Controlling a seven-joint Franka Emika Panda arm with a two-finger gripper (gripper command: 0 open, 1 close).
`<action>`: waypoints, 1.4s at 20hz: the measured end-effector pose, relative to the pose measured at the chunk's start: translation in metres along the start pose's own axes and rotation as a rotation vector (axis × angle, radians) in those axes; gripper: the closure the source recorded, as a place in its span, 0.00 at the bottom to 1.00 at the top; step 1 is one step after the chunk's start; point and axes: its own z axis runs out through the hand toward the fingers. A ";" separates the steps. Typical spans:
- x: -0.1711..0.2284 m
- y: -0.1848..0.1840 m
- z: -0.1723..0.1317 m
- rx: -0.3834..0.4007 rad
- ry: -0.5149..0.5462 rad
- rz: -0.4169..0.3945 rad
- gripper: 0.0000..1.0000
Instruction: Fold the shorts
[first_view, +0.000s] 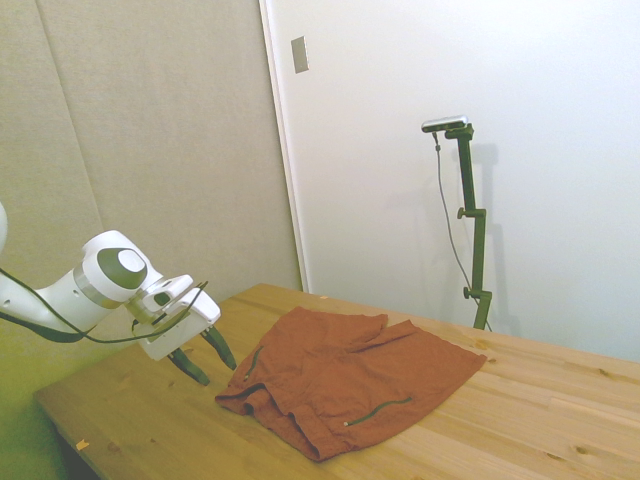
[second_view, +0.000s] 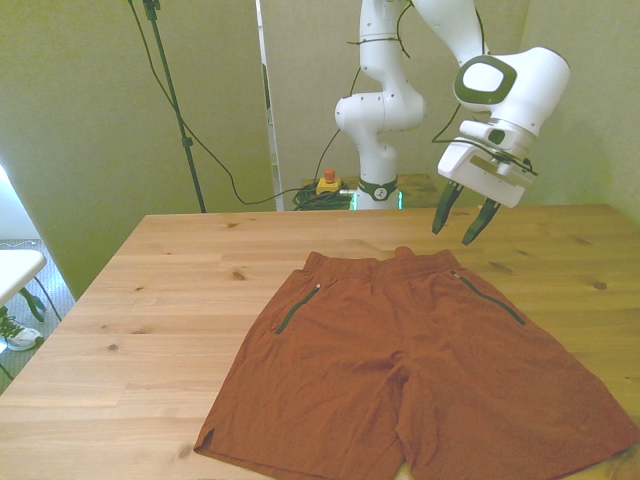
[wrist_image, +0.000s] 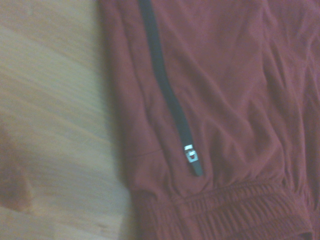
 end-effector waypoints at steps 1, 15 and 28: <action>-0.005 -0.003 0.000 -0.015 0.014 -0.017 0.00; -0.001 0.002 0.050 -0.069 0.059 -0.038 1.00; -0.003 0.000 0.056 -0.048 0.049 -0.021 1.00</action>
